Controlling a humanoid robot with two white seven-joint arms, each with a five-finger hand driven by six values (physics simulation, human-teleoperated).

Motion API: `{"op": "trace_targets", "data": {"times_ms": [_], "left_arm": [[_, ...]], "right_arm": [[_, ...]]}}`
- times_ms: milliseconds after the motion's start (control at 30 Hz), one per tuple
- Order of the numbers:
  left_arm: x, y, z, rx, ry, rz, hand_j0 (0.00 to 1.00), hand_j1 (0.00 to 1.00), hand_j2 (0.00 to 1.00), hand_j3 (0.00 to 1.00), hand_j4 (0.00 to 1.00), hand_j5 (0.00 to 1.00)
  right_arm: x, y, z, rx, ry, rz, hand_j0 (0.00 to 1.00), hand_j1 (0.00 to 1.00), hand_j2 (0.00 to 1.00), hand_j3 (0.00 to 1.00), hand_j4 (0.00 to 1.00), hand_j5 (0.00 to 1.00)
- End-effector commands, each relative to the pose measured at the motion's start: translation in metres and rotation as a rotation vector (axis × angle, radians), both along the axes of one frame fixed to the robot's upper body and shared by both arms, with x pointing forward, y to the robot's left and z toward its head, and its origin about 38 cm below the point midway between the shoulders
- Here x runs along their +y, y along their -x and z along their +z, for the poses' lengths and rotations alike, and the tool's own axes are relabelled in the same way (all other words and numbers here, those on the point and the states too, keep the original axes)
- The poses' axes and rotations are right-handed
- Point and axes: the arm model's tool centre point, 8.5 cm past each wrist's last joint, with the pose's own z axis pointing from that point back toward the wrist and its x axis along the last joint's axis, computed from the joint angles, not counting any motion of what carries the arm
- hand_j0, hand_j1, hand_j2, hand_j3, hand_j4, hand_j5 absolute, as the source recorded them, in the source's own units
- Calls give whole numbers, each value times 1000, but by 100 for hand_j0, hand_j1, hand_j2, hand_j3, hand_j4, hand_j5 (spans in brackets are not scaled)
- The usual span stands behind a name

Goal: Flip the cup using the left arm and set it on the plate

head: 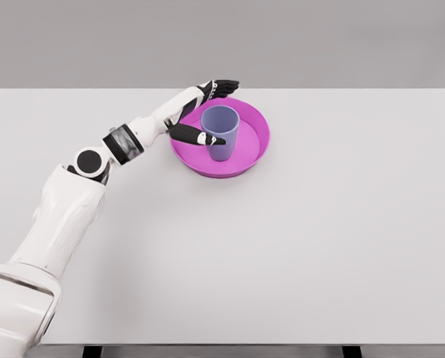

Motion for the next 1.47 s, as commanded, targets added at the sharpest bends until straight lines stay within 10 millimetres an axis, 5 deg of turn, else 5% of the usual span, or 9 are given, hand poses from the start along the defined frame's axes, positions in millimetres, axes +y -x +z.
{"op": "trace_targets", "data": {"times_ms": [0, 267, 533, 800, 967, 1433], "left_arm": [[4, -1, 3, -6, 6, 6, 95, 95, 95, 95, 95, 95], [24, 2, 14, -52, -20, 15, 95, 95, 95, 95, 95, 95], [117, 6, 19, -67, -108, 152, 97, 97, 97, 97, 97, 97], [222, 43, -10, 21, -257, 292, 100, 100, 100, 100, 100, 100], [244, 59, -22, 57, -300, 313, 100, 100, 100, 100, 100, 100], [254, 58, -18, 49, -265, 355, 100, 100, 100, 100, 100, 100]], "right_arm": [[0, 0, 0, 0, 0, 0, 100, 100, 100, 100, 100, 100], [0, 0, 0, 0, 0, 0, 100, 100, 100, 100, 100, 100], [0, 0, 0, 0, 0, 0, 100, 100, 100, 100, 100, 100], [0, 0, 0, 0, 0, 0, 100, 100, 100, 100, 100, 100], [0, 0, 0, 0, 0, 0, 100, 100, 100, 100, 100, 100], [0, 0, 0, 0, 0, 0, 100, 100, 100, 100, 100, 100]]}}
